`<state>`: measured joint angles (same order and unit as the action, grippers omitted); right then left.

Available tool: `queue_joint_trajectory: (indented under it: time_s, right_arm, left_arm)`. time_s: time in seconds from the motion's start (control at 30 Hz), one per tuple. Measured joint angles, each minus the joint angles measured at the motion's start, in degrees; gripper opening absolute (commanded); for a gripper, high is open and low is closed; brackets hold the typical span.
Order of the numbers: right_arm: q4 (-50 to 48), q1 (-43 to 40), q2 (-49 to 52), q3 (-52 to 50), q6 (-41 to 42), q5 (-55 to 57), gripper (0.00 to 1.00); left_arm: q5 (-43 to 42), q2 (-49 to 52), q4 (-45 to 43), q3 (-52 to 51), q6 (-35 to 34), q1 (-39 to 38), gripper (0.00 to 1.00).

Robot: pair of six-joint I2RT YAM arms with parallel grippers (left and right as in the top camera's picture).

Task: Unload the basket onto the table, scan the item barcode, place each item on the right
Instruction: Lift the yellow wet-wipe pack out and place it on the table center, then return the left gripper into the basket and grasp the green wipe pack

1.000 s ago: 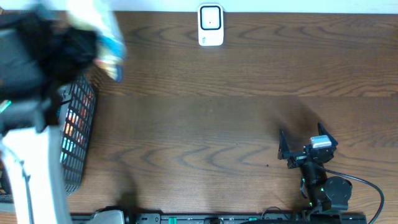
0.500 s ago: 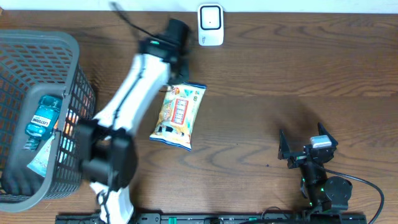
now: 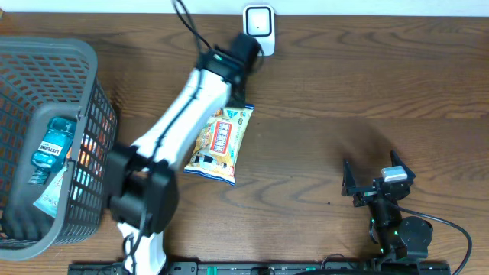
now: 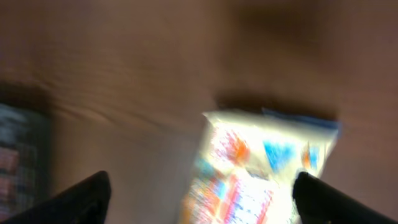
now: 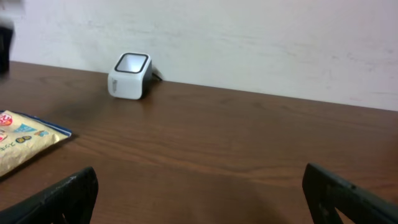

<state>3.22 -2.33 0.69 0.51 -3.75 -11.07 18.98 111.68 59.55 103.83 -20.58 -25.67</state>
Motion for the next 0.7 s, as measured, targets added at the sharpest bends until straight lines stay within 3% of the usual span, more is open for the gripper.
queue_joint_trajectory:
  time_s: [0.17, 0.3, 0.53, 0.7]
  right_arm:
    - [0.0, 0.0, 0.0, 0.0, 0.0, 0.0, 0.99]
    - [0.0, 0.0, 0.0, 0.0, 0.0, 0.0, 0.99]
    - [0.0, 0.0, 0.0, 0.0, 0.0, 0.0, 0.99]
    - [0.0, 0.0, 0.0, 0.0, 0.0, 0.0, 0.99]
  left_arm:
    - [5.0, -12.3, -0.4, 9.4, 0.0, 8.1, 1.0]
    - [7.2, -21.9, 0.9, 11.9, -3.3, 19.0, 1.0]
    - [5.0, -23.9, 14.6, 11.5, -25.3, 40.9, 1.0]
    - [0.9, -19.1, 19.8, 7.1, -38.2, 47.8, 0.99]
